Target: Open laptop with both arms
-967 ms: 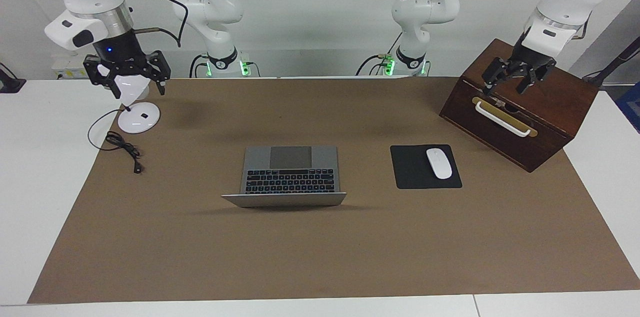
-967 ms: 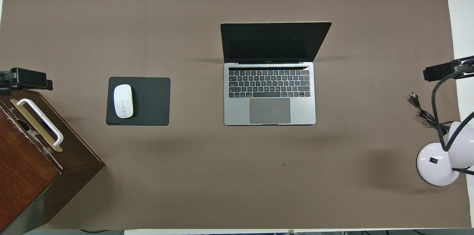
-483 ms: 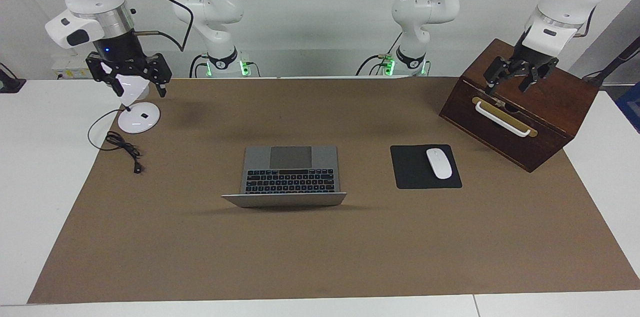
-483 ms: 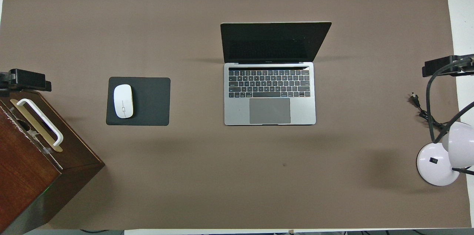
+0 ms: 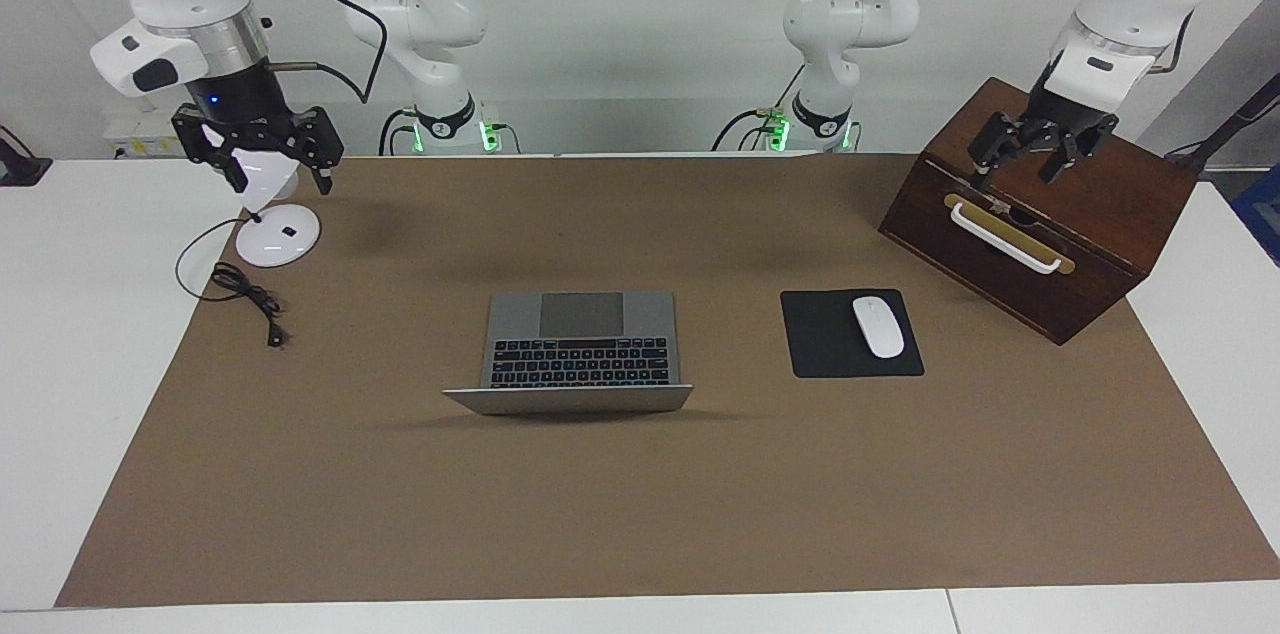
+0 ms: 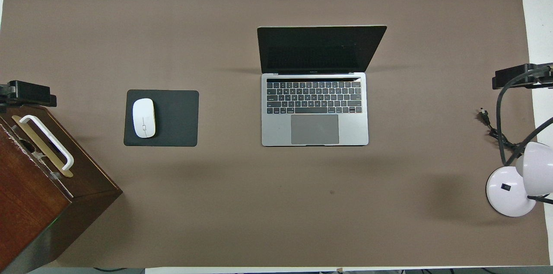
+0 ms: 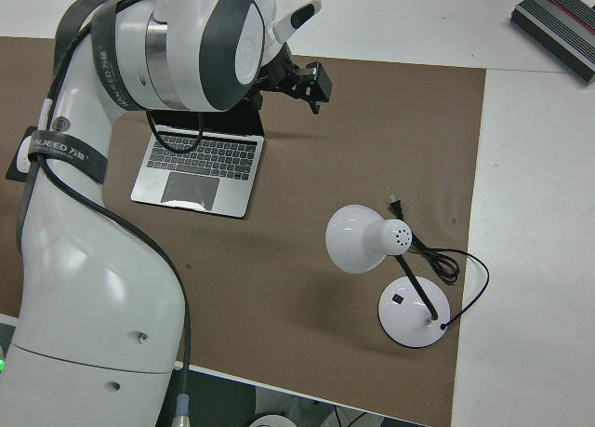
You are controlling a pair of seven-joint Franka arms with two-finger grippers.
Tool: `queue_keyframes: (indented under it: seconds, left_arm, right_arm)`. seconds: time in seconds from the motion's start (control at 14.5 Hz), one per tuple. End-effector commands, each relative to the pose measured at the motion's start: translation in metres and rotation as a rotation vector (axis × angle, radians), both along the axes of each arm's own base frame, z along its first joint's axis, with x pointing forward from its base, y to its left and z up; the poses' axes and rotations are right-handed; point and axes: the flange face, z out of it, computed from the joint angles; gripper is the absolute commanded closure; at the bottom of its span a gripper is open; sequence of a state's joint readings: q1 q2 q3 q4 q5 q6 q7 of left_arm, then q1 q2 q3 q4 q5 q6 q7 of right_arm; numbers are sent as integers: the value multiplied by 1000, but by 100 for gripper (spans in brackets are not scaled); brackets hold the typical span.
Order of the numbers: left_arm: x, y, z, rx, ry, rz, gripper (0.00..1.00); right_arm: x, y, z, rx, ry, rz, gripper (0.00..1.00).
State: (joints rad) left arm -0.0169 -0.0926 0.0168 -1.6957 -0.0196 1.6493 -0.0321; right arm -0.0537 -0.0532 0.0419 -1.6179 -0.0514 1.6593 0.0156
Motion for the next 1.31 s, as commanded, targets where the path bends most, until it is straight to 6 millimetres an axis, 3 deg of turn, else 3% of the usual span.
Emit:
queue_keyframes:
  seconds: [0.0,1.24]
  left_arm:
    - [2,2,5,19,6,6,0]
    - [3,2,5,19,3,7,0]
  right_arm:
    - [1,1,2,19,-3,-17,0]
    - [0,-10,1,26,-1,-52,0]
